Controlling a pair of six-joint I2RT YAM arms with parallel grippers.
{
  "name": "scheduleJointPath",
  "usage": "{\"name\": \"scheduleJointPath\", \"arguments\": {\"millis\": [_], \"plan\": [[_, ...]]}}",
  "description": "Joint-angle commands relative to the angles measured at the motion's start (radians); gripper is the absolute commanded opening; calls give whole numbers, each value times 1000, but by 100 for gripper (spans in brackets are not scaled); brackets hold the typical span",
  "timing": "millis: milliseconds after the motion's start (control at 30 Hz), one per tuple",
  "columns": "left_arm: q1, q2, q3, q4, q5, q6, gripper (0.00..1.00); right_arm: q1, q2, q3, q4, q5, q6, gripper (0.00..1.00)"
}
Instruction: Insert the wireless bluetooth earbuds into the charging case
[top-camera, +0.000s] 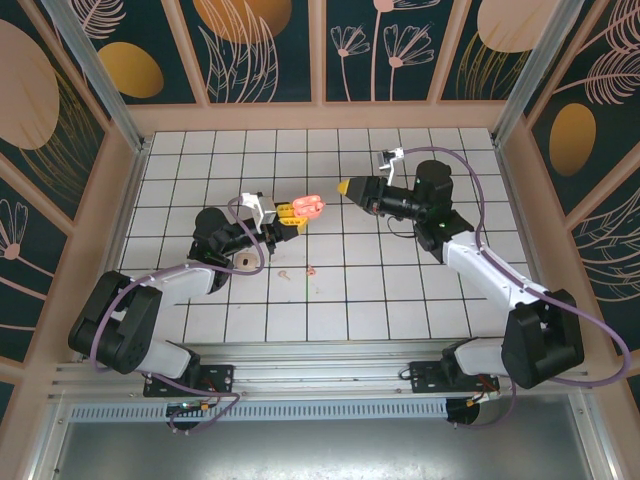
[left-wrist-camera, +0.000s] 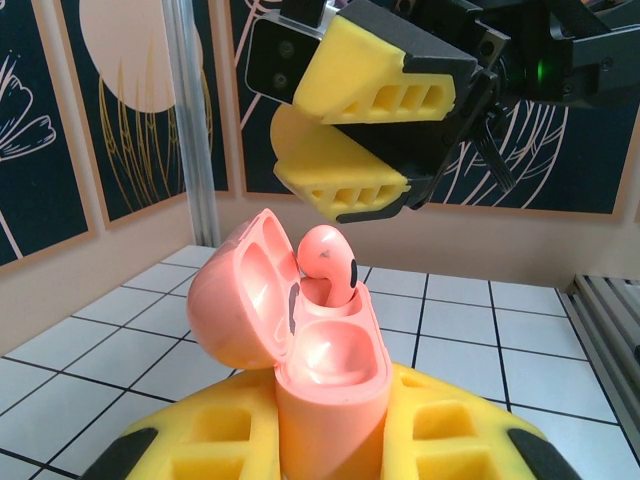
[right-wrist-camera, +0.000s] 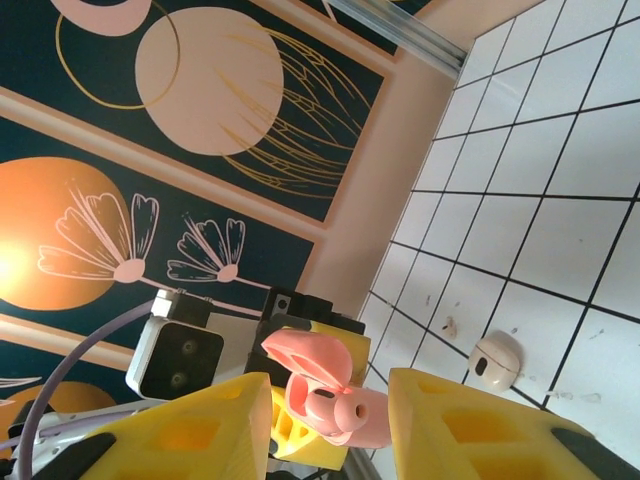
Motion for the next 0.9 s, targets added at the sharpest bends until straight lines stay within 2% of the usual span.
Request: {"name": "scheduleJointPath", "arguments": {"millis": [0, 300, 867], "plan": [[-5, -20, 22, 46, 14, -9, 2, 15, 23, -12, 52, -30, 14, 37], [-5, -14, 26, 46, 12, -6, 2, 49, 77, 25, 44, -57, 1, 36], [-5, -13, 27, 46, 5, -5, 2, 81, 104, 42, 80, -76, 11, 26]]}}
